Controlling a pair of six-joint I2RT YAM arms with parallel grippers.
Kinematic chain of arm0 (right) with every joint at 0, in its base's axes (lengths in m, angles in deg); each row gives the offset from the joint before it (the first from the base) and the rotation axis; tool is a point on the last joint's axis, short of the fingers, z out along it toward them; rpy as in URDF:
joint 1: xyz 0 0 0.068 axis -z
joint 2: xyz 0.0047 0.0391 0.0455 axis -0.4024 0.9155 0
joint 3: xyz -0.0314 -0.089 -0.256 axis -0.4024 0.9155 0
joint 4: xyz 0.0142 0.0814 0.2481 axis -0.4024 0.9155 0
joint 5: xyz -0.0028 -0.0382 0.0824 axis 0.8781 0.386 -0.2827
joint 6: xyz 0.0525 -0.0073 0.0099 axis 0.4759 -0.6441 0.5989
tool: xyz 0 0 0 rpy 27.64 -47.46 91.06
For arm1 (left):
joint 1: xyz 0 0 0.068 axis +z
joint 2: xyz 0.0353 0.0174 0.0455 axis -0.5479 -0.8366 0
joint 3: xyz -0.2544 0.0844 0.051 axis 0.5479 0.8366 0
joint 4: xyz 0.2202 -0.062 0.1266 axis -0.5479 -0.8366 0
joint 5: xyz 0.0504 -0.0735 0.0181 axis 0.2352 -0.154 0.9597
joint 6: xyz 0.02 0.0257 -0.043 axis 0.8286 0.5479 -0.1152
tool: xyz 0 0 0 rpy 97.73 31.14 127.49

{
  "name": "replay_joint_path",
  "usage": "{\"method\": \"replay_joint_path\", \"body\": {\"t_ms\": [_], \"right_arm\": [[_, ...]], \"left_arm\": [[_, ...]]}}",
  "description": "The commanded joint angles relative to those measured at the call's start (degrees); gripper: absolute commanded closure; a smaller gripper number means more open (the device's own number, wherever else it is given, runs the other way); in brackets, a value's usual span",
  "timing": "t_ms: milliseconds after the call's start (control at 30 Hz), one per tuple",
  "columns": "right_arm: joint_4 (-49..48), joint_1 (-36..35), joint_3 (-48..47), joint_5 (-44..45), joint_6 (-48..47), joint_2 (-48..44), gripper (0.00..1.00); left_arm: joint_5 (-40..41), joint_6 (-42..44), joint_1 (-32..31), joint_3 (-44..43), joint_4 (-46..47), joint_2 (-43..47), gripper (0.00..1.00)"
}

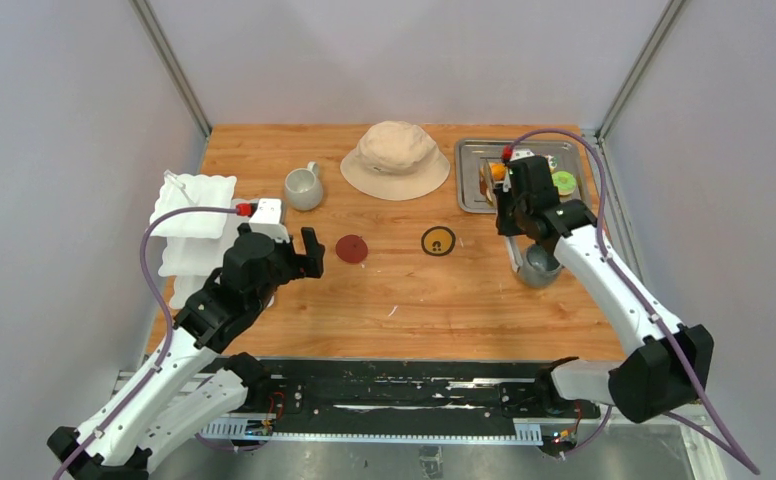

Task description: Serve the afternoon tea

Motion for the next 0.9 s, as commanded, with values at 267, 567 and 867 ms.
{"method": "replay_joint_path", "body": {"t_ms": [267,567,867], "right_arm": [[6.7,14.2,-4.8,-13.4,0.4,6.8,0.73],[3.7,18.1,-7.6,-17.1,2.9,10.7,0.67],[1.0,19.6,-13.0,-16.2,6.4,14.5,0.68]], "left_arm": [[1.3,1.4,0.2,-1.1,1.8,0.2,0.02],[1.7,1.7,0.3,-0.6,1.8,0.5,0.02],[2.0,2.0,0.3,-0.4,1.5,1.1,0.02]]}}
